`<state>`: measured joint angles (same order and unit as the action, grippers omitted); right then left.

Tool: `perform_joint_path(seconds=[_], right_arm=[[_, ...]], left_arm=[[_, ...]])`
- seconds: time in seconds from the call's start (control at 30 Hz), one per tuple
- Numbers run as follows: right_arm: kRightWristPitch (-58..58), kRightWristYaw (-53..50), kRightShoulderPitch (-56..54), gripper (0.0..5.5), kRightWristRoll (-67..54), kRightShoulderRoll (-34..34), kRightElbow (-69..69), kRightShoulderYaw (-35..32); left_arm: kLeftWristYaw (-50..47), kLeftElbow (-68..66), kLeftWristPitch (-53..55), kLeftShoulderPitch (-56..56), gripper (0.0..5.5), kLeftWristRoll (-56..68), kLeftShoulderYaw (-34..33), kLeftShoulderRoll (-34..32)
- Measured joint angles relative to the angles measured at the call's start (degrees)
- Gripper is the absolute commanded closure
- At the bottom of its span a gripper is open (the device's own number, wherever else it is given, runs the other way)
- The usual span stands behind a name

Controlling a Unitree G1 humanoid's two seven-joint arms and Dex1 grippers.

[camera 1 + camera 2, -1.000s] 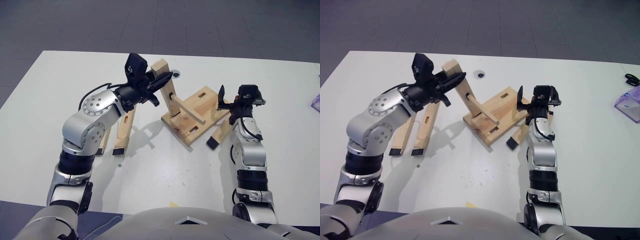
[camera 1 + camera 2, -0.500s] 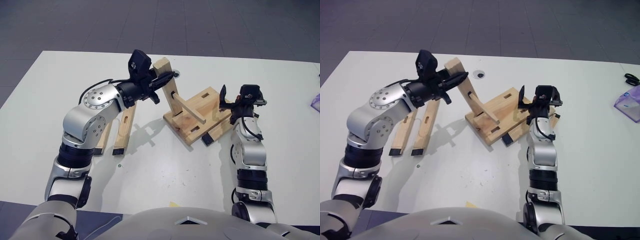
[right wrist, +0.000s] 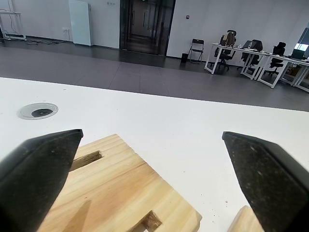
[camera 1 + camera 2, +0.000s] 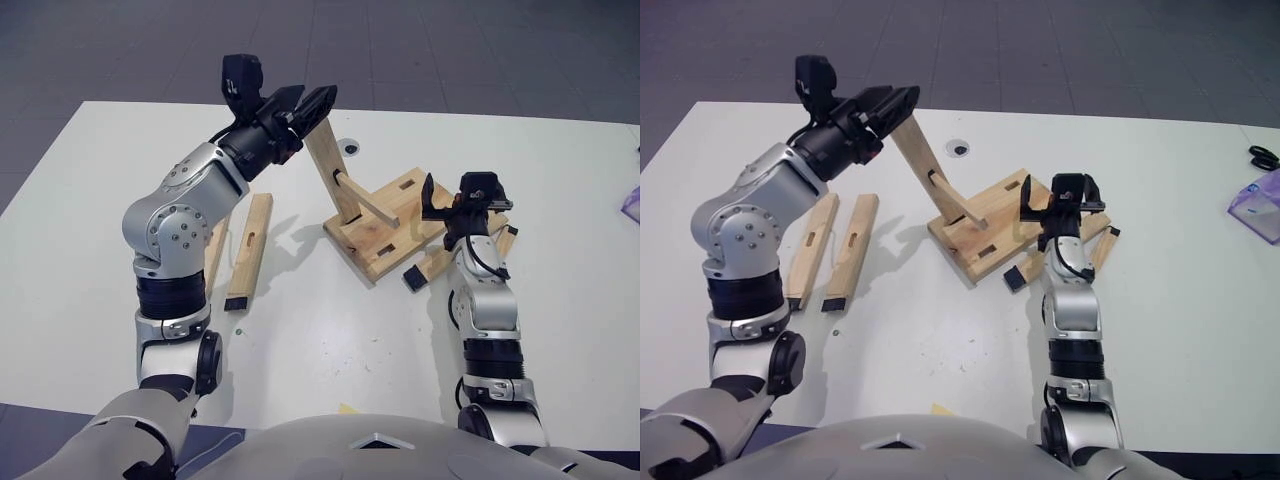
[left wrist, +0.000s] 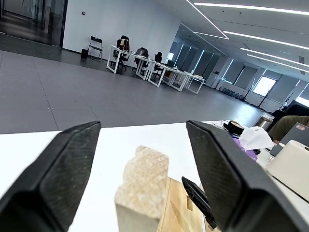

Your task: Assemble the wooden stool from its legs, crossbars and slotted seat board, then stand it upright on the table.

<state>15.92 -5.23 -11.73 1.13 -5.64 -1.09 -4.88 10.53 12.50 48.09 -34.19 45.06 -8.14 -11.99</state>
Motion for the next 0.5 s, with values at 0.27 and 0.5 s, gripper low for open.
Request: perform_joint_path(seconds=[0.27,0.5], right_arm=[[-0.2,0.2,0.3,0.1,1.0,-0.1,0.7,0.6],[-0.2,0.4,0.3,0.1,1.1,0.0,0.8,0.9]], left_arm=[[0.3,-9.7,-4.8,-11.6,0.19,-0.2,-6.9,-1.2],[3.2,-20.5,-10.6,-18.4,0.12,-3.1,-4.4,2.5]])
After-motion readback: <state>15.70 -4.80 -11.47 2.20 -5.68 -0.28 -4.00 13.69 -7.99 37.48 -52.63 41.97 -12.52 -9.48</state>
